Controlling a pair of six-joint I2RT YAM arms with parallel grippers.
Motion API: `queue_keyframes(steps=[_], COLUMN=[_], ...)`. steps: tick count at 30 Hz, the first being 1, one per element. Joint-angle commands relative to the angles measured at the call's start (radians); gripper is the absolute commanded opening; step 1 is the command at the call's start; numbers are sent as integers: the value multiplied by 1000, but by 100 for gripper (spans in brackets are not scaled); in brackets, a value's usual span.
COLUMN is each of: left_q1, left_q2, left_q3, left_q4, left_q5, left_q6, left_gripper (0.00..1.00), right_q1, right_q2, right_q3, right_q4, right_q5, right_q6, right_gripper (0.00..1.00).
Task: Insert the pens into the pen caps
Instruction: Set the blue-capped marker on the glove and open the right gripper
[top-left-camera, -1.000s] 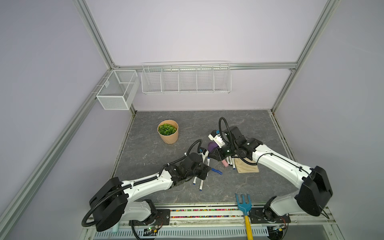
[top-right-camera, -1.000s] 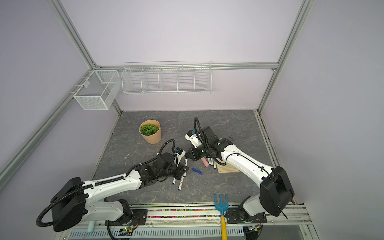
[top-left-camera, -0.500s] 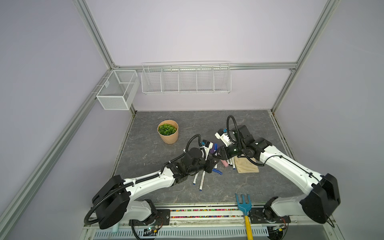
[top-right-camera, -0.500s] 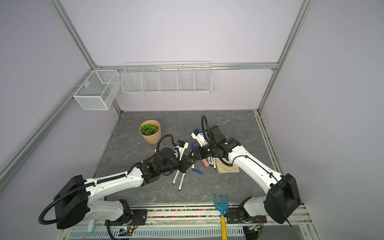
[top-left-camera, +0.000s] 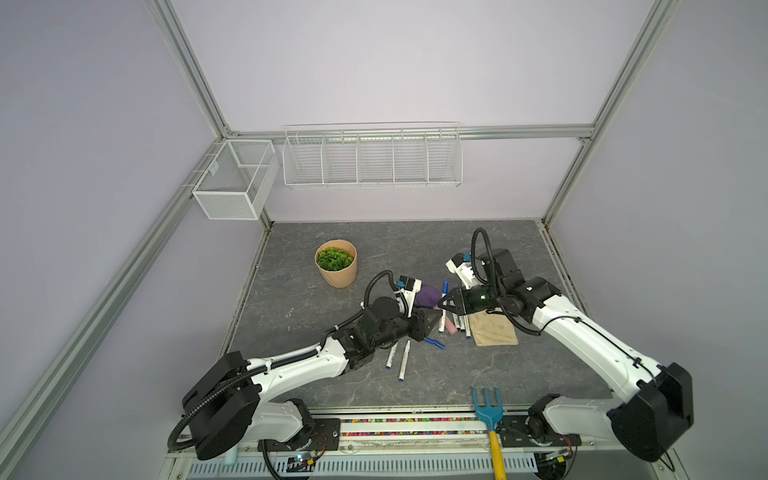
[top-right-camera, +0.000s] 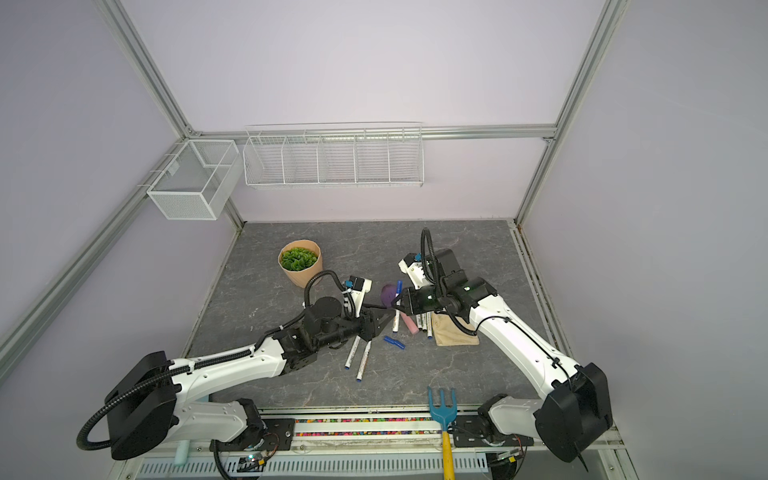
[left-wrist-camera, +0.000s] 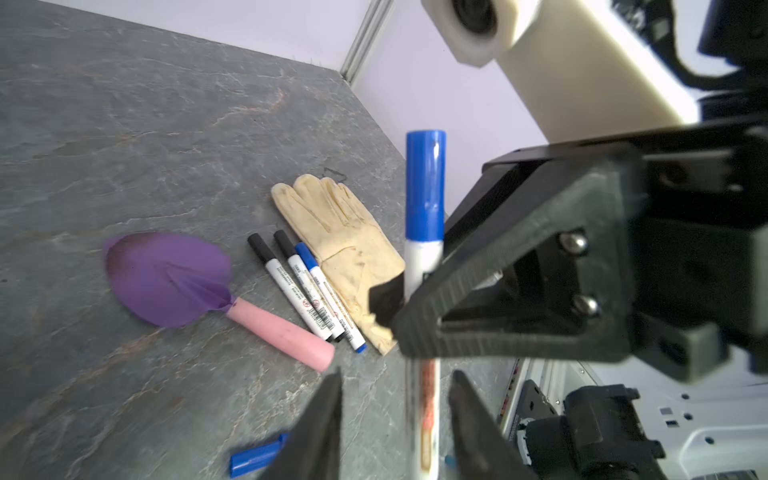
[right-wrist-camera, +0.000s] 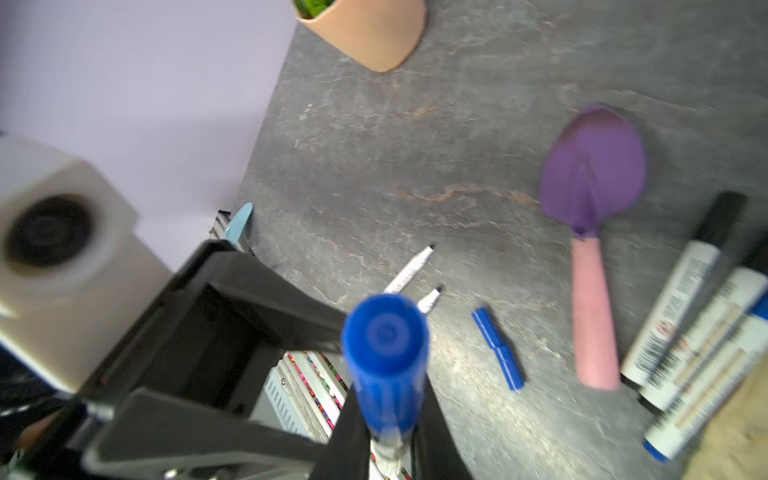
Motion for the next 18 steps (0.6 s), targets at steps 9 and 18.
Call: queue_keyframes(steps=[9, 18], left_q1=[-4, -10], left_q2=[-200, -195], left_q3=[-131, -183], left_q4=[-448, -528], left_q5=[-347, -359], left_q6=[-43, -94], left_gripper=[55, 57], right_q1=[-181, -185], right_q2=[279, 400], right_q3=[11, 14], right_q4=[-198, -129], right_q5=[388, 451], right_q6=[2, 5], right_gripper=[11, 19])
